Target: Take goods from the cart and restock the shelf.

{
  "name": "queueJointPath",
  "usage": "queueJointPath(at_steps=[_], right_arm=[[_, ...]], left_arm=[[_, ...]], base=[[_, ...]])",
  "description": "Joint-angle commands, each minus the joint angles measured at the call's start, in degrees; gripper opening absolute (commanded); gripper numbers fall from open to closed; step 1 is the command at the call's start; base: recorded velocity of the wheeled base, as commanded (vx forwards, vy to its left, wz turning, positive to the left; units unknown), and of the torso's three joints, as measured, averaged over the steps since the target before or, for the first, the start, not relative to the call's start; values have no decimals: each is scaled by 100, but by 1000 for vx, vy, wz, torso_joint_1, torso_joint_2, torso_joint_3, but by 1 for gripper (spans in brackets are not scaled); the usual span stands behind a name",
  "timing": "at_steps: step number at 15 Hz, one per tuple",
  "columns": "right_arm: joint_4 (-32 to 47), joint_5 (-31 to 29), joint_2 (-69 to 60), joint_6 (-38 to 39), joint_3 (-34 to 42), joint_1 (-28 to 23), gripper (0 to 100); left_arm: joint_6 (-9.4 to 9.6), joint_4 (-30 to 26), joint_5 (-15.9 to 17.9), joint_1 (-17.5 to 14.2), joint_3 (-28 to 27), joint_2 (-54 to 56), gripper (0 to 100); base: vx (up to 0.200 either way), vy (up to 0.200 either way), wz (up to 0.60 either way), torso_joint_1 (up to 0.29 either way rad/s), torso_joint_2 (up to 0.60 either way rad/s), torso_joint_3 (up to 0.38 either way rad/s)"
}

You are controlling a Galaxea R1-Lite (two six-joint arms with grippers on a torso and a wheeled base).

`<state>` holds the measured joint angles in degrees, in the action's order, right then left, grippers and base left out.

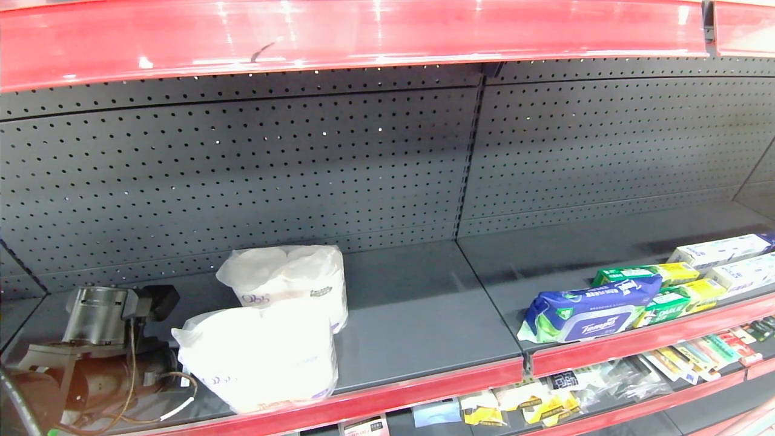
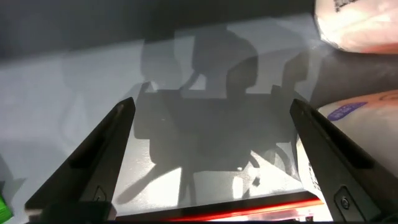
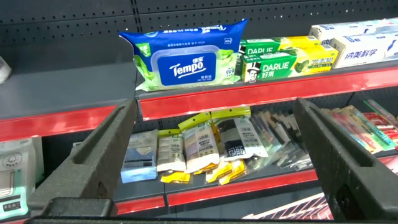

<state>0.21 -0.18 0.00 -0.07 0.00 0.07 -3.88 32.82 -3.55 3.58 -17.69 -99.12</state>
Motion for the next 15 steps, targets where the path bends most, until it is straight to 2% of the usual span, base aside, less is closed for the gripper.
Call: queueJointPath(at_steps=[1,15], right_arm=[[6,1,9,-1,0,1,100],[6,1,9,-1,0,1,100]], left_arm=[[1,14,30,46,2,-46,100],[-8,23,117,81,2,-143,100]], base=[[0,0,0,0,0,0],[0,0,0,0,0,0]])
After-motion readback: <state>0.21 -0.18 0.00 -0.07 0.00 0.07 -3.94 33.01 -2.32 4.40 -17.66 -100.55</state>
